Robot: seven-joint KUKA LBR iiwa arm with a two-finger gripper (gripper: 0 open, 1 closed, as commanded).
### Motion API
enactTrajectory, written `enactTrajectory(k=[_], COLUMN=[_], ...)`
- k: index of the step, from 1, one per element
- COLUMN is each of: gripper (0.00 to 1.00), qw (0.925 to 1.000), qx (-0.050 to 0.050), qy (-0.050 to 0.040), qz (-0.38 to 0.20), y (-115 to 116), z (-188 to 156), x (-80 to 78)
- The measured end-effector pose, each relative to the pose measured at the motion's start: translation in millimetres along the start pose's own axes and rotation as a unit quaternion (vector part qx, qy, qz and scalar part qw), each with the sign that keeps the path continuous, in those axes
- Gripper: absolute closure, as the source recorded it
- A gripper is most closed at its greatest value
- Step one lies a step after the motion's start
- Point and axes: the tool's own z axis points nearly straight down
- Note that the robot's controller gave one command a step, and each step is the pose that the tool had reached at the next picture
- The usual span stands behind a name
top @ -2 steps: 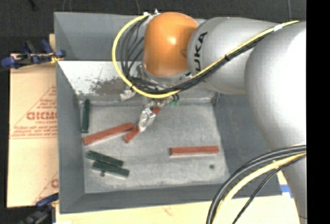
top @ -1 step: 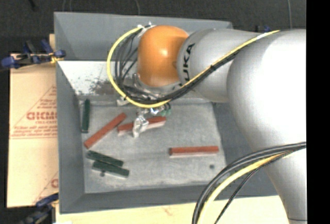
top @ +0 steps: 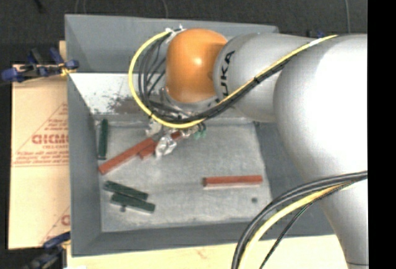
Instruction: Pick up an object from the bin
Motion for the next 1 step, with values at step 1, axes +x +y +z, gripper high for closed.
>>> enactTrajectory(k=[1], gripper=[1.0], qw=[1.0], qx=[0.0], qy=[-0.0001], qz=[0.0], y=[0.0], z=[0.0], x=[-0.1])
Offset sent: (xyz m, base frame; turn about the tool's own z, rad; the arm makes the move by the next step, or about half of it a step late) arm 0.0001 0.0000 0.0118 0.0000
